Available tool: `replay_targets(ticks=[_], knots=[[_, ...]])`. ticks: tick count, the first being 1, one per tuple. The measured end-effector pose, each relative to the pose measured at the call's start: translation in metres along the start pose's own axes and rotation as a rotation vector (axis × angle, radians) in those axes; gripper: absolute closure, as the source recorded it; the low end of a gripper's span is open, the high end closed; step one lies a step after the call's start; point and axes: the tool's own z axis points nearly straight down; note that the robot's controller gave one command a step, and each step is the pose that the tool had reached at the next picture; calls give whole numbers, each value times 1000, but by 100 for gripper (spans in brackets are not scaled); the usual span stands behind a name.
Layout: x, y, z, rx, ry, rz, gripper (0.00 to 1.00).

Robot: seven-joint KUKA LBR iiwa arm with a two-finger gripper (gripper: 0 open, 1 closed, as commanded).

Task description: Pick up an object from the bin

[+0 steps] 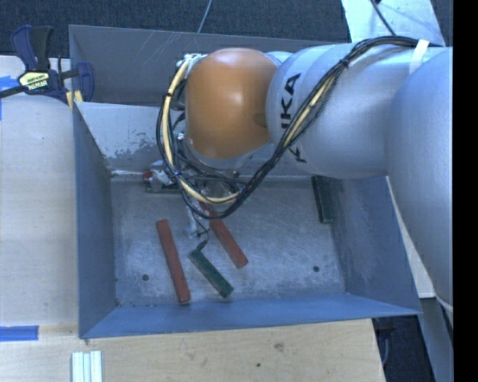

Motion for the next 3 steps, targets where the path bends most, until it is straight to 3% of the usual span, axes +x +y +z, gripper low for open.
replay_targets(ticks=[1, 2, 3], knots=[[11, 3, 12, 1, -3, -98, 0], [23, 13, 59, 1, -4, -400, 0], [9, 6, 78, 0, -6, -642, 100]])
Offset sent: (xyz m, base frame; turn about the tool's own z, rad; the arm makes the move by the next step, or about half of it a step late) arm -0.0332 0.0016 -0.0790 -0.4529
